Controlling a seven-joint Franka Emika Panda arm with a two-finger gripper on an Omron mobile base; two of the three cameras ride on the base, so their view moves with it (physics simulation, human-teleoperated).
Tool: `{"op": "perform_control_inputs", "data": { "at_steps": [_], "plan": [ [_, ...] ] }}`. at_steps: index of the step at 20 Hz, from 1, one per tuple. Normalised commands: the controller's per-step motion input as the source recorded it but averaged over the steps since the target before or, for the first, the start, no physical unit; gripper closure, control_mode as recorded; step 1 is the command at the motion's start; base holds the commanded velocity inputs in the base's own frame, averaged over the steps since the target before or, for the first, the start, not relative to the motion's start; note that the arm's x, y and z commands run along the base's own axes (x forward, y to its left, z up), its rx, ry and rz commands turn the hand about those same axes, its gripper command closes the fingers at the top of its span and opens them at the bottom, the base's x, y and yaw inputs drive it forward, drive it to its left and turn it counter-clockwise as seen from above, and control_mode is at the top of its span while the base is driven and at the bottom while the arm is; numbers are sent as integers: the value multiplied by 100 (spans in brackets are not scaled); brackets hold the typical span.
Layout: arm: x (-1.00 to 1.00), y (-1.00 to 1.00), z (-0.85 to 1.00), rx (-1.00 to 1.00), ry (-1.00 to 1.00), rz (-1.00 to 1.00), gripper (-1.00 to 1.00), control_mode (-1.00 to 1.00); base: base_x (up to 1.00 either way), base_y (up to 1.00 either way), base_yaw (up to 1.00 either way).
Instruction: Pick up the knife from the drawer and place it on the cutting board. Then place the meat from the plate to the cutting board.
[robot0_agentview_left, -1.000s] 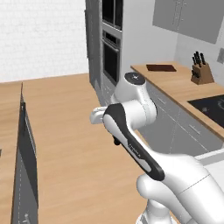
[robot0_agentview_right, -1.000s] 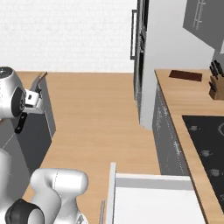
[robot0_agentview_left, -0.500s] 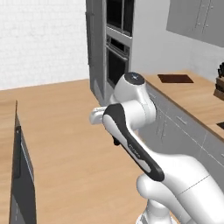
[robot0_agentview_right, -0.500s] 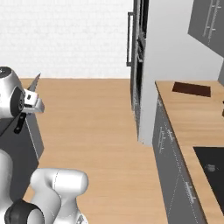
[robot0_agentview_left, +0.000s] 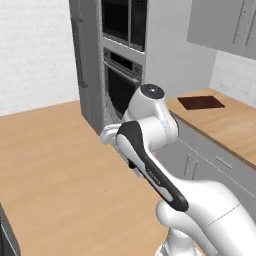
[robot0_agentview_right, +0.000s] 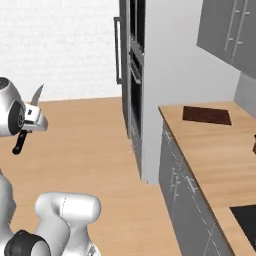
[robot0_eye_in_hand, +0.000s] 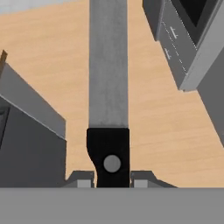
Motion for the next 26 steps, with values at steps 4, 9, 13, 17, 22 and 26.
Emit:
{"op": "perform_control_inputs", "data": {
  "at_steps": [4,9,13,17,22,26],
  "plan": [
    [0,0,0,0,0,0,100,100,100,12,-39],
    [0,0,0,0,0,0,100,100,71,1,-50],
    [0,0,0,0,0,0,100,100,30,0,-61],
    [0,0,0,0,0,0,100,100,21,0,-64],
    [0,0,0,0,0,0,100,100,53,20,-56],
    [0,0,0,0,0,0,100,100,78,43,-50]
  ]
}}
